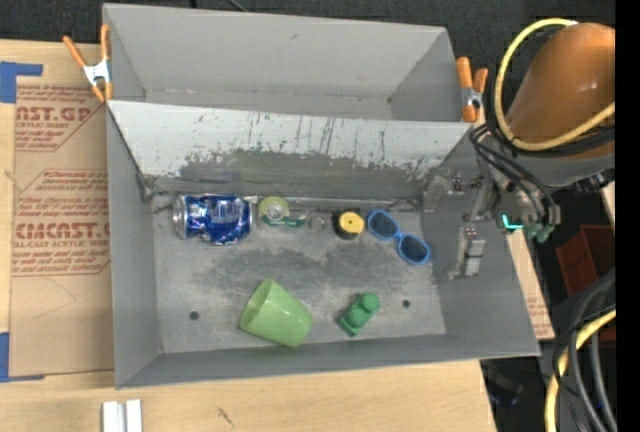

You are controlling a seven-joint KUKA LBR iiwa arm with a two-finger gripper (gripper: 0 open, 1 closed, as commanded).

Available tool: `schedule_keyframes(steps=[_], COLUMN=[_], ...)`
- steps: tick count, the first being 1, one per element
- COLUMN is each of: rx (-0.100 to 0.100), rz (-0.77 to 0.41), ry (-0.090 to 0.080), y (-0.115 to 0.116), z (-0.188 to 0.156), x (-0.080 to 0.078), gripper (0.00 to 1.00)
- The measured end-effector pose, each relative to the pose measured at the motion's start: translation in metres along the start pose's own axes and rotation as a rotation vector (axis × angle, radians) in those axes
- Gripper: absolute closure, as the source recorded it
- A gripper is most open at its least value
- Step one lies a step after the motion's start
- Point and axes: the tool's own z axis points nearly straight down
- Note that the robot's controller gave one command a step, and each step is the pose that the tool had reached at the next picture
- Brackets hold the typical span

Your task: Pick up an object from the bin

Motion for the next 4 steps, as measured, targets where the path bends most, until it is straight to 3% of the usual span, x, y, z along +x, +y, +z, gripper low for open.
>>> schedule_keyframes(steps=[1,2,3,4], rx=[-0.001,0.001,0.001,0.004], rz=[-0.437,-0.397,-0.325,-0.553], ry=[0.0,-0.006,-0.008,-0.018], y=[0.076,0.075,0.068,0.066], z=[0.176,0.141,0.119,0.171], x=[0.014,0.033,0.028,0.033], gripper=[0.0,0.0,0.0,0.0])
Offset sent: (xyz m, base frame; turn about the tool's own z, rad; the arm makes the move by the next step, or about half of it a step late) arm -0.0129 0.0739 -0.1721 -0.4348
